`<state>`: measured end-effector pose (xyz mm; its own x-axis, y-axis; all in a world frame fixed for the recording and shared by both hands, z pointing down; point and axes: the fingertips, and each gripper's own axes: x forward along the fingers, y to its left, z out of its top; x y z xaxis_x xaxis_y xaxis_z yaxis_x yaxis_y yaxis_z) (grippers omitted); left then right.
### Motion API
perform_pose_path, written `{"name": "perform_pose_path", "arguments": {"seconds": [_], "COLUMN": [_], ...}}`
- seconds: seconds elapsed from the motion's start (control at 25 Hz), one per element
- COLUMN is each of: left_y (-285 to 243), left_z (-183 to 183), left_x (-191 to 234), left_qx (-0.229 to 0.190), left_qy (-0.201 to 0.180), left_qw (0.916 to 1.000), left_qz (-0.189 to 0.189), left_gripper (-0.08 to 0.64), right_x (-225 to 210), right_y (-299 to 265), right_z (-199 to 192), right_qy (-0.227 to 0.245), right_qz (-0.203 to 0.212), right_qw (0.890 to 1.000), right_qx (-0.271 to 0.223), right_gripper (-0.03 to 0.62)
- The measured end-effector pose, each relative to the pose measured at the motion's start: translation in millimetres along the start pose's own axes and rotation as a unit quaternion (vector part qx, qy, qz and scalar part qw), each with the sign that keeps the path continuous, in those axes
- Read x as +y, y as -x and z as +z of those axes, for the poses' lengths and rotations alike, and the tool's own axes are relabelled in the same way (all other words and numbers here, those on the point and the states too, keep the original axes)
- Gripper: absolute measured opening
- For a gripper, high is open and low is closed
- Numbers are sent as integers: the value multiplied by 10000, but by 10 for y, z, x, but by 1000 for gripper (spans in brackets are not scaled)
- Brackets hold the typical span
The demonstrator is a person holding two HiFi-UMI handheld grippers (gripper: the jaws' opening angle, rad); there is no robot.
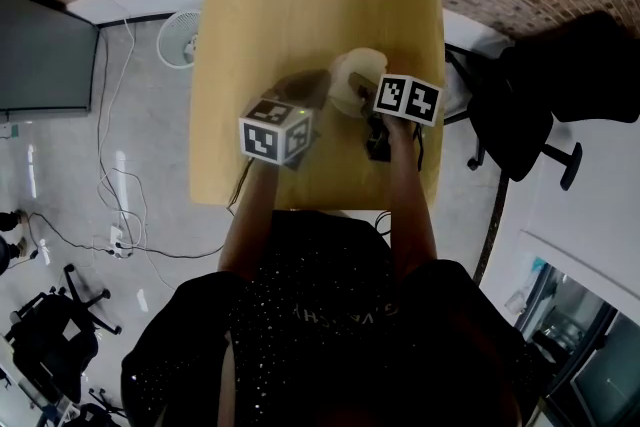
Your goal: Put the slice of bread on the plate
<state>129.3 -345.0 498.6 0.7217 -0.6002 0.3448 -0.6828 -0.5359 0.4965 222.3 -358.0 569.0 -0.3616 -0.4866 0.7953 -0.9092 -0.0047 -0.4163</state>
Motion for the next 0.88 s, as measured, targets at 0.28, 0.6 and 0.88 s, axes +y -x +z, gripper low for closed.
{"name": "perform_pose_path", "arguments": {"seconds": [0.28, 0.6, 0.88], "left_y": [28, 13, -20], "left_z": [-11, -69, -191], "left_x": [-80, -263, -425], "left_qx": [31, 113, 241], "left_qy": [-69, -216, -241], "left_qw": [9999, 9993, 9987], "left_qz": [-113, -289, -377], "left_gripper": [9, 9, 9], "right_x": [-179, -179, -16], "right_y": [293, 730, 1098], "right_z": [61, -74, -176], "right_qy": [909, 154, -370], "right_qz": [-1029, -257, 438], "right_qw": [9898, 9857, 9703], "right_qx": [-367, -1660, -2350], "right_gripper": [282, 279, 12]}}
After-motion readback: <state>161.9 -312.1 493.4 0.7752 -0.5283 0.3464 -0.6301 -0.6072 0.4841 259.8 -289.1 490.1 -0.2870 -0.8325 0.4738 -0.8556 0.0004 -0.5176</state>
